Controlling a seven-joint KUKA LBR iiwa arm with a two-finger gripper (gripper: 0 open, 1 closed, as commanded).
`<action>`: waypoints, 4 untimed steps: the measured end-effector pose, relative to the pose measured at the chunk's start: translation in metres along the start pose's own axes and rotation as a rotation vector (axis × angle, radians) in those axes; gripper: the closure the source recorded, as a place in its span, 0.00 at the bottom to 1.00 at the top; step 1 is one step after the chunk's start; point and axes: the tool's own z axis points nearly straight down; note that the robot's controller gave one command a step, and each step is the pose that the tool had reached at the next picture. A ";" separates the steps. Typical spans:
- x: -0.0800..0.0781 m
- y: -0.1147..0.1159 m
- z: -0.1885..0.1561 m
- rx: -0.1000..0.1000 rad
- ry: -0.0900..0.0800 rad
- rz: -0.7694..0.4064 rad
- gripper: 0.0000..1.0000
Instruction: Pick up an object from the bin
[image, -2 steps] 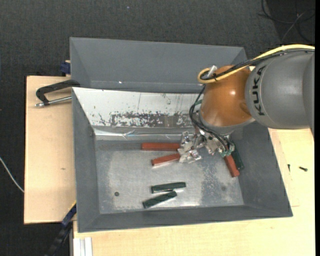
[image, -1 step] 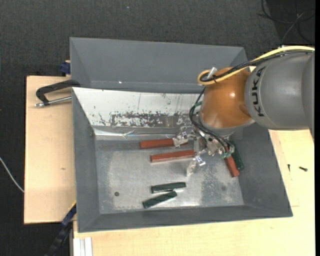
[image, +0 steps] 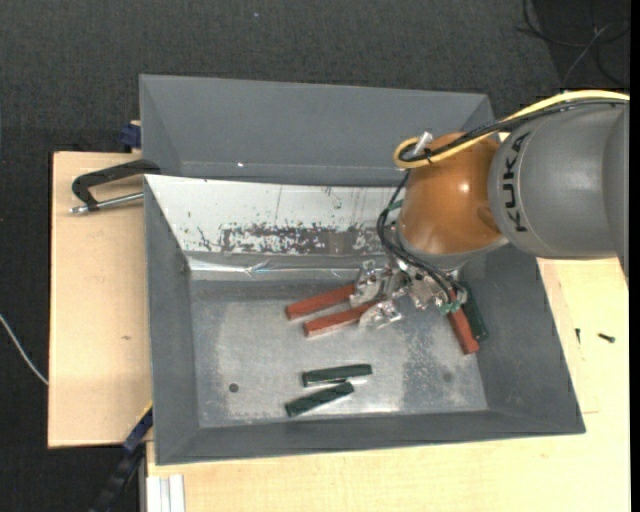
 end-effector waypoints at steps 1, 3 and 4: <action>0.000 0.000 0.000 0.000 0.000 0.000 1.00; -0.012 -0.015 -0.120 -0.003 0.012 -0.076 1.00; -0.002 -0.003 -0.144 -0.003 0.013 -0.145 1.00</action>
Offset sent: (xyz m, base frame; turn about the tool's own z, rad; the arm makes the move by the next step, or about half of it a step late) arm 0.0126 -0.0113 0.1191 -0.0771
